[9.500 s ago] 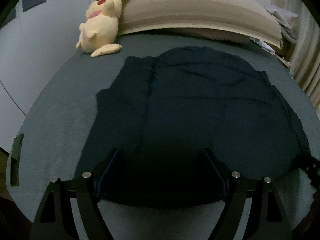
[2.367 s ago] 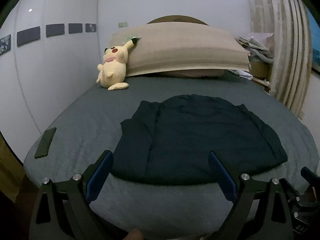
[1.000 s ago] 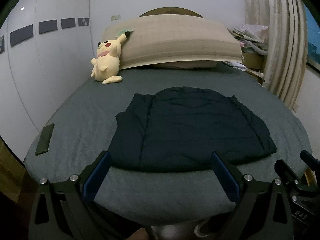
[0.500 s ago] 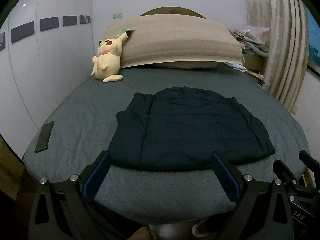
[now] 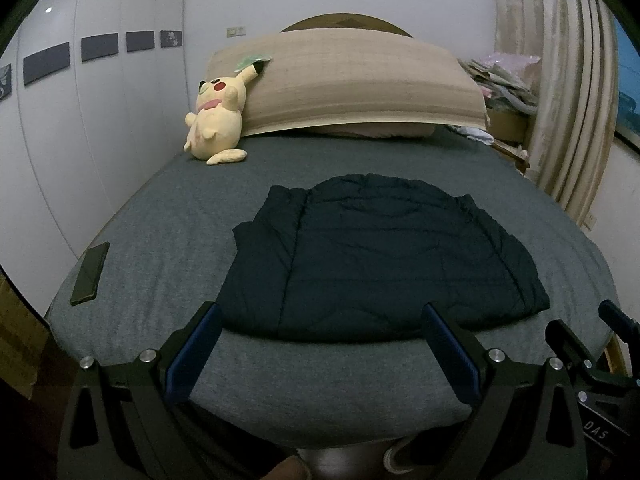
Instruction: Fold large clothes
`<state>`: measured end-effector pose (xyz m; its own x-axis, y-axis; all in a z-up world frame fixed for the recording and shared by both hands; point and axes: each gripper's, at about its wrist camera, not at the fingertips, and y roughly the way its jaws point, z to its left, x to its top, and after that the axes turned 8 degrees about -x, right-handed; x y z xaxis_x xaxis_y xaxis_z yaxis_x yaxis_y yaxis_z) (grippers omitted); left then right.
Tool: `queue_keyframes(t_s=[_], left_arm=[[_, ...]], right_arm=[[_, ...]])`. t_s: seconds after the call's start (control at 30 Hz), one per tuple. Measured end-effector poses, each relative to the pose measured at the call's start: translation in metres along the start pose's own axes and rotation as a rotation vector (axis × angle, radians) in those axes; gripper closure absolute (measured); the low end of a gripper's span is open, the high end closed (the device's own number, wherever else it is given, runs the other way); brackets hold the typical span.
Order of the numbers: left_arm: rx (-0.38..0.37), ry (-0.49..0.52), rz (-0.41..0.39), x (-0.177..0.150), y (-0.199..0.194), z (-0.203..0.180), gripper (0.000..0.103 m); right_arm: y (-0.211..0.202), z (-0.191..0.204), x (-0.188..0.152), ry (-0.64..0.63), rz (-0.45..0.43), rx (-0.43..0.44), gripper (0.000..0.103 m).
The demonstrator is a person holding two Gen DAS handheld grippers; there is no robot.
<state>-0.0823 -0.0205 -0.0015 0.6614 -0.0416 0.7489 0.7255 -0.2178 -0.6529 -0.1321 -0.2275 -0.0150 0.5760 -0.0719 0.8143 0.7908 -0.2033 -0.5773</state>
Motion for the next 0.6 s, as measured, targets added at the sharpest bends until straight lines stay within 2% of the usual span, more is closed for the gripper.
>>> queue_keyframes(t_s=[0.33,0.6], left_arm=[[0.003,0.014,-0.005,-0.0018,-0.0013,-0.0027,0.004],[0.017,0.06,-0.049,-0.0055,-0.008,-0.0094,0.004]], right_arm=[[0.0002,-0.001,0.0009,-0.003,0.001,-0.004,0.0],[0.0013,-0.0011,0.0014,-0.005,0.003,-0.011,0.0]])
